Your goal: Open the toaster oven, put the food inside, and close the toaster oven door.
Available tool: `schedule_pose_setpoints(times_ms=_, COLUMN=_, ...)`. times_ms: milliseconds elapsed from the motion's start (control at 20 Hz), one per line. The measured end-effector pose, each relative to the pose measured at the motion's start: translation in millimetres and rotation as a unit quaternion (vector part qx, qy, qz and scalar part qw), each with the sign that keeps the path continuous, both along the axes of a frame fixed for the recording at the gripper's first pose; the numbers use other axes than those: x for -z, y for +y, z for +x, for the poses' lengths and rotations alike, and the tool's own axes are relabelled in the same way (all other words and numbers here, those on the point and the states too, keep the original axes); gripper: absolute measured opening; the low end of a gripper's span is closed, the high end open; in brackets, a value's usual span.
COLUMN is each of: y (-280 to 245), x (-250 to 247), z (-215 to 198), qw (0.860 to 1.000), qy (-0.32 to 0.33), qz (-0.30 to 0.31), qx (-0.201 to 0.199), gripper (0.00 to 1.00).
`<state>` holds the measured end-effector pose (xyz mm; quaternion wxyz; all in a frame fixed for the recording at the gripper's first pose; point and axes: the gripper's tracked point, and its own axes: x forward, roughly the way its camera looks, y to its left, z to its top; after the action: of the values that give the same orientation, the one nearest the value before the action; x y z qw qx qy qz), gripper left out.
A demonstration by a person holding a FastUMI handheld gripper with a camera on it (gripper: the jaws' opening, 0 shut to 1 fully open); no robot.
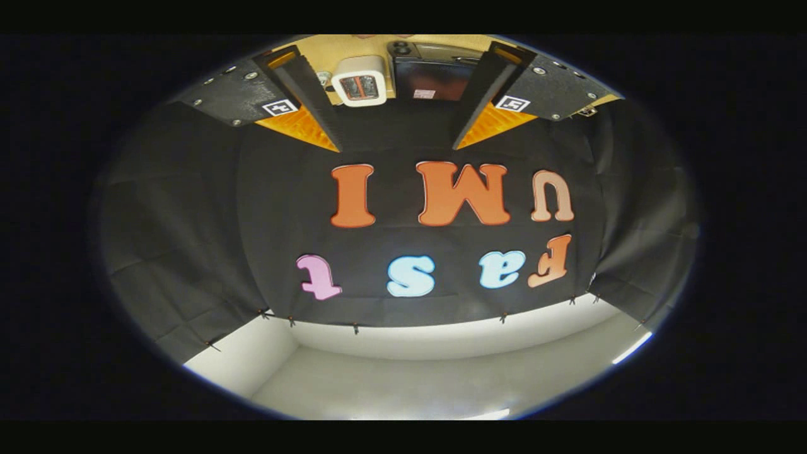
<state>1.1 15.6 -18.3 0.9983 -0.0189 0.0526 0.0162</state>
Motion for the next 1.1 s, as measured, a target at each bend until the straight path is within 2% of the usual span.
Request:
schedule_pose_setpoints(times_ms=400, y=74.0, x=108.5, z=8.4, qw=0.993, qy=0.106, qz=0.018, qx=-0.052, gripper=0.98)
schedule_pose_setpoints(times_ms=750, y=116.1, x=232.9, z=3.6, qw=0.968, qy=0.241, qz=0.002, qx=-0.064, gripper=0.98)
schedule_pose_setpoints(times_ms=950, y=126.9, x=277.0, z=-2.7, qw=0.951, qy=0.3, qz=-0.024, qx=-0.069, gripper=0.98)
schedule_pose_setpoints(times_ms=1100, y=132.7, x=291.7, z=-1.3, qw=0.948, qy=0.313, qz=-0.021, qx=-0.062, gripper=0.97)
